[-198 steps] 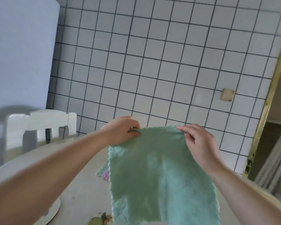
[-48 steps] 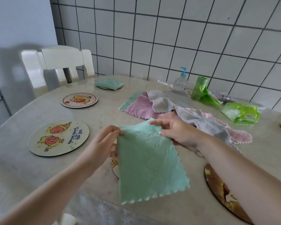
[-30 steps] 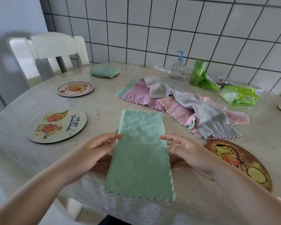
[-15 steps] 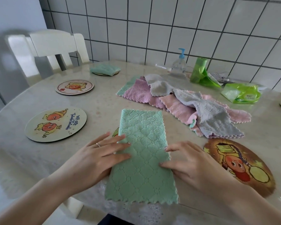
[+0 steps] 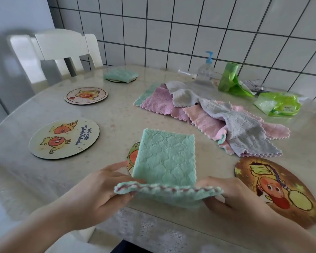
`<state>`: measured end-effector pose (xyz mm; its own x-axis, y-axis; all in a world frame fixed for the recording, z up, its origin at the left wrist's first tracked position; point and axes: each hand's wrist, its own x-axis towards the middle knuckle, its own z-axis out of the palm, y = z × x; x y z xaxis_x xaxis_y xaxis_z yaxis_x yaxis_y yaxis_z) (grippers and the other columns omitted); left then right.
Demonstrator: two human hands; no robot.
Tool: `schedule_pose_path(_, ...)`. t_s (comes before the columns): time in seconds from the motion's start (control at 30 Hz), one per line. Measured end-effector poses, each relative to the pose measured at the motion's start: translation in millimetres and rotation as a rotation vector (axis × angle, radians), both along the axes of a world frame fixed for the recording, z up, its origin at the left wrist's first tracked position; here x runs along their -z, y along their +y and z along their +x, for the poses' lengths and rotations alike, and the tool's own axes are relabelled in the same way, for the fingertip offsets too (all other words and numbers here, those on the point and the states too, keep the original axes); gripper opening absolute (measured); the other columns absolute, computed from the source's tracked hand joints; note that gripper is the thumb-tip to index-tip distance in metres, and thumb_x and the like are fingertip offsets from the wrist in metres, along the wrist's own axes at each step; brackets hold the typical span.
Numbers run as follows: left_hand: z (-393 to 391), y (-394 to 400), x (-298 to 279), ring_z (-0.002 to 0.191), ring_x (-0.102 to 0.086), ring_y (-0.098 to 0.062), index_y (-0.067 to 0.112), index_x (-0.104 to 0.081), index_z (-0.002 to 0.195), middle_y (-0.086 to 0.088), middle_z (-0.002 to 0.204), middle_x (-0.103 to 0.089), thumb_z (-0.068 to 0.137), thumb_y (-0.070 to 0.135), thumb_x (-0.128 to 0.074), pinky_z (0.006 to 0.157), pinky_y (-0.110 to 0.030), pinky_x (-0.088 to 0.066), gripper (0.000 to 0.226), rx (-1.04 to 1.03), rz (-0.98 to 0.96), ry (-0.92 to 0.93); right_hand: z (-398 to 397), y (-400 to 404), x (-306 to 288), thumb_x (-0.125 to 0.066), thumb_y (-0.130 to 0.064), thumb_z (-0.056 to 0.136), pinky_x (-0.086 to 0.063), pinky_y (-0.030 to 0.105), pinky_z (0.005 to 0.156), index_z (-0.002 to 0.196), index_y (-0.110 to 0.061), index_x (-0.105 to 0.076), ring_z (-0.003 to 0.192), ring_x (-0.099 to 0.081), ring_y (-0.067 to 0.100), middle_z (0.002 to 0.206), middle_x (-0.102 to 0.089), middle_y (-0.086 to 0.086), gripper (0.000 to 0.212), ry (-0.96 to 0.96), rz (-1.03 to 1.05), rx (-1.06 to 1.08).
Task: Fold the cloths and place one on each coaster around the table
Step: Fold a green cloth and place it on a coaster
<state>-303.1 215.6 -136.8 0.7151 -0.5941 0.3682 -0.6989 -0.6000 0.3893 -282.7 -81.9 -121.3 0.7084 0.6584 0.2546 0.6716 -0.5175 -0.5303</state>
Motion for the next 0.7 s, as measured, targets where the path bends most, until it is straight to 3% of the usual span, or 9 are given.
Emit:
schedule_pose_path(0.03,-5.7,-1.0,-1.3,0.081,-0.061,-0.001,0.014,-0.068,0.090,0.010,0.092,-0.064,0.096,0.047,-0.030,0.084,-0.005,-0.041,0.050,-0.019,-0.023,0.021,-2.8,0.1,1.7,-0.050,-0.035,0.091,-0.052,0.021,0.057,0.096,-0.037,-0.064,0.067,-0.064,0.000,0.084,-0.067,-0.020,0.015,0.048,0.044,-0.011)
schedule_pose_path(0.1,-12.2,-2.1,-1.4,0.060,-0.054,-0.003,0.020,-0.061,0.072,0.006,0.074,-0.058,0.092,0.056,-0.032,0.054,-0.010,-0.041,0.050,-0.074,-0.109,0.144,-6.0,3.2,0.1,-0.052,-0.023,0.086,-0.056,0.030,0.069,0.098,-0.040,-0.068,0.079,-0.068,0.014,0.094,-0.070,-0.017,0.026,0.211,0.119,-0.018)
schedule_pose_path(0.17,-11.1,-6.3,-0.7,0.046,-0.046,-0.005,0.026,-0.053,0.061,0.008,0.059,-0.053,0.086,0.061,-0.040,0.043,-0.016,-0.035,0.045,-0.178,-0.223,0.258,-0.9,3.7,-0.2,-0.054,-0.017,0.087,-0.054,0.034,0.080,0.094,-0.036,-0.071,0.087,-0.068,0.017,0.094,-0.072,-0.010,0.026,0.363,0.150,0.038)
schedule_pose_path(0.23,-2.5,-14.9,-4.8,0.049,-0.054,0.001,0.029,-0.054,0.060,0.019,0.058,-0.060,0.082,0.053,-0.050,0.045,-0.011,-0.038,0.032,-0.263,-0.359,0.328,9.1,4.1,1.8,-0.057,-0.014,0.089,-0.050,0.030,0.075,0.091,-0.028,-0.070,0.079,-0.066,0.009,0.086,-0.072,-0.004,0.019,0.395,0.139,0.187)
schedule_pose_path(0.3,12.3,-20.6,-8.6,0.068,-0.064,0.006,0.037,-0.057,0.089,0.026,0.078,-0.068,0.076,0.040,-0.057,0.058,-0.014,-0.052,0.013,-0.267,-0.461,0.383,21.2,5.4,5.2,-0.061,-0.018,0.087,-0.049,0.031,0.072,0.091,-0.022,-0.064,0.071,-0.062,0.006,0.082,-0.069,0.001,0.007,0.390,0.170,0.323)
schedule_pose_path(0.37,29.5,-20.5,-8.0,0.076,-0.067,-0.004,0.050,-0.040,0.119,0.015,0.089,-0.070,0.074,0.042,-0.059,0.069,-0.027,-0.056,0.049,-0.268,-0.460,0.412,33.4,9.6,7.9,-0.064,-0.014,0.085,-0.049,0.029,0.074,0.094,-0.026,-0.055,0.071,-0.062,0.004,0.082,-0.067,-0.002,0.017,0.414,0.247,0.390)
schedule_pose_path(0.43,46.2,-19.1,-4.5,0.065,-0.062,-0.012,0.050,-0.018,0.136,0.005,0.080,-0.067,0.072,0.048,-0.060,0.067,-0.033,-0.052,0.077,-0.310,-0.382,0.359,43.3,13.3,9.5,-0.064,-0.011,0.084,-0.048,0.020,0.069,0.093,-0.028,-0.048,0.068,-0.061,0.004,0.081,-0.065,-0.003,0.025,0.408,0.256,0.437)
schedule_pose_path(0.53,63.5,-19.9,0.0,0.055,-0.054,-0.006,0.044,-0.006,0.143,0.010,0.072,-0.060,0.073,0.046,-0.064,0.060,-0.027,-0.047,0.090,-0.341,-0.318,0.305,51.4,16.0,10.3,-0.065,-0.011,0.083,-0.047,0.023,0.064,0.083,-0.026,-0.048,0.066,-0.062,0.009,0.079,-0.064,-0.003,0.023,0.314,0.177,0.458)
schedule_pose_path(0.7,76.1,-22.1,-1.3,0.067,-0.054,-0.002,0.043,-0.039,0.134,0.015,0.083,-0.056,0.078,0.046,-0.066,0.067,-0.023,-0.046,0.063,-0.448,-0.158,0.177,55.4,15.7,7.1,-0.062,-0.007,0.083,-0.047,0.031,0.063,0.075,-0.030,-0.059,0.063,-0.062,0.021,0.081,-0.065,-0.003,0.024,0.230,0.093,0.426)
